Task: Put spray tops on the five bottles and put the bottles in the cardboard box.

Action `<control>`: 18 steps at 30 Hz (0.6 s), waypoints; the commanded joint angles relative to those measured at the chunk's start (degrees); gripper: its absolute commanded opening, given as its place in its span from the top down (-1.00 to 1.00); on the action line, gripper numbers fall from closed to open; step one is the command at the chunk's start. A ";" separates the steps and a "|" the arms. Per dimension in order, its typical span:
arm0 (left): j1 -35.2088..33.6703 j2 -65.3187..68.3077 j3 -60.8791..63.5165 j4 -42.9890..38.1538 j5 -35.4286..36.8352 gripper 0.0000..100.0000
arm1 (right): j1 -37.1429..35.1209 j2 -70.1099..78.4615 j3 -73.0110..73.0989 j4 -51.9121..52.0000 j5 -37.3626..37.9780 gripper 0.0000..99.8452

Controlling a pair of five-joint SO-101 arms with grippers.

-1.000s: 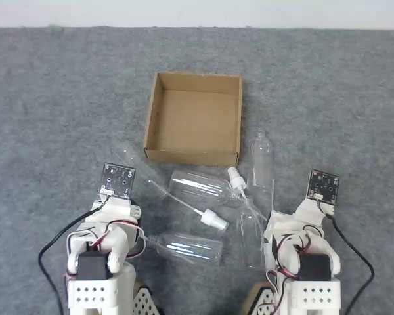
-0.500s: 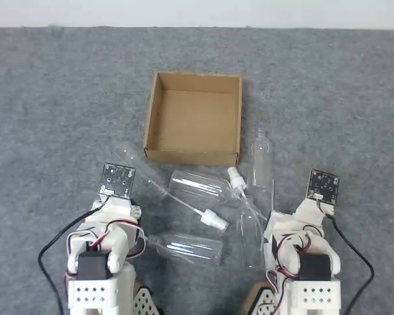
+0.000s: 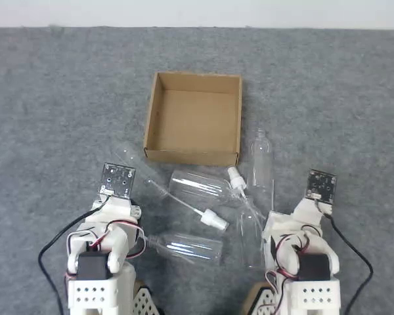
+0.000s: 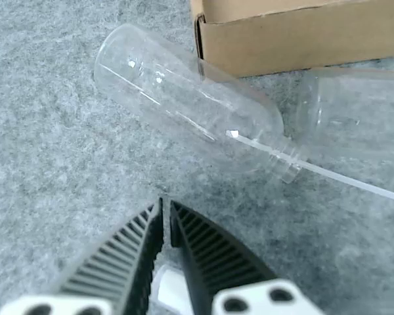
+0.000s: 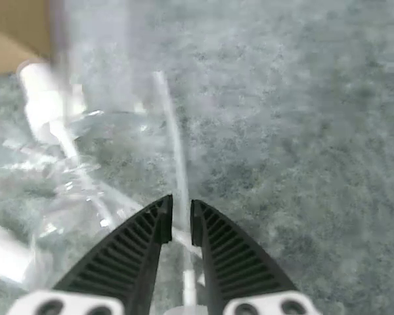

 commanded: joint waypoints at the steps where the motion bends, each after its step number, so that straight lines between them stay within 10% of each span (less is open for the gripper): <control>1: 0.00 -1.23 -0.57 0.18 -0.18 0.98 | -2.68 0.57 1.14 0.57 -0.35 0.98; 18: 0.00 -1.23 -0.57 0.18 -0.18 0.98 | 3.38 0.57 -8.18 0.66 -0.26 0.98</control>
